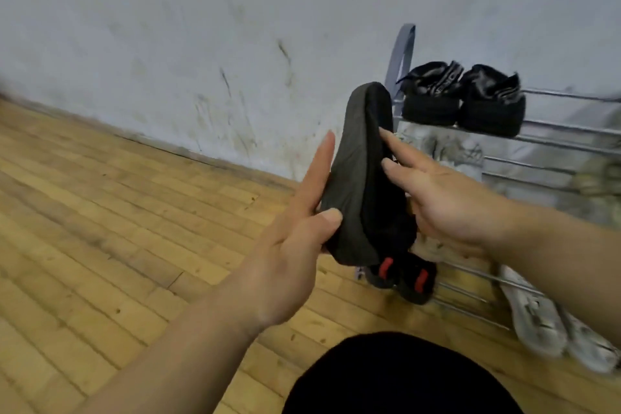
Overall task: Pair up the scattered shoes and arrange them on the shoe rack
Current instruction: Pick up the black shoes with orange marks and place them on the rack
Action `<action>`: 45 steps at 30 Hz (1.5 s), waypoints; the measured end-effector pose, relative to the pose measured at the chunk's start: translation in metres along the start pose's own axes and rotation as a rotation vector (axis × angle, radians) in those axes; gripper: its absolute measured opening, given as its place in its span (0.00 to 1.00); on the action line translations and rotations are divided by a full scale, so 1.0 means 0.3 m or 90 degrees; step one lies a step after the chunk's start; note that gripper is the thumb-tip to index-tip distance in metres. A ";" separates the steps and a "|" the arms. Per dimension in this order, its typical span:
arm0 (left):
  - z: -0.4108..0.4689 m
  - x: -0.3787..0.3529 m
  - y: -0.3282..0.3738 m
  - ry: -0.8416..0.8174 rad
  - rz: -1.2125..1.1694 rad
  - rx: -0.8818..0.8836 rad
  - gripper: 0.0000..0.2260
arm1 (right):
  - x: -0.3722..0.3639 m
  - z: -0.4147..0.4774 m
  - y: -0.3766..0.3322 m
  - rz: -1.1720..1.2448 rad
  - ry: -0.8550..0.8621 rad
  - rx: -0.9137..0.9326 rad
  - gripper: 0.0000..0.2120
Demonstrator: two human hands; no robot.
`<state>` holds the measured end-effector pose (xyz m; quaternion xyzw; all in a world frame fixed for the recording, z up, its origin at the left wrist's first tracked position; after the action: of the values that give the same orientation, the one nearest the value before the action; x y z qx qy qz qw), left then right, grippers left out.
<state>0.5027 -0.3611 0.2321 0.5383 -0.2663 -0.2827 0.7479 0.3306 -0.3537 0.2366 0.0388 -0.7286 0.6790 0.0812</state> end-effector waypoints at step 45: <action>0.394 -1.586 0.086 -0.314 0.205 -0.030 0.28 | 1.254 -1.215 0.184 0.146 0.630 -0.072 0.21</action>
<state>0.0909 -0.0942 0.2449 0.3867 -0.5153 -0.2889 0.7081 -0.0249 0.0336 0.2702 -0.3722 -0.6381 0.5801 0.3433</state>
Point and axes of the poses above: each hand's wrist, its own z-axis towards the middle knuckle, its own x-axis out of the back of the hand, y = z × x, the point moved 7 cm from there along z, towards the middle knuckle, and after that the axes turned 1 degree about -y, right-handed, at the moved point
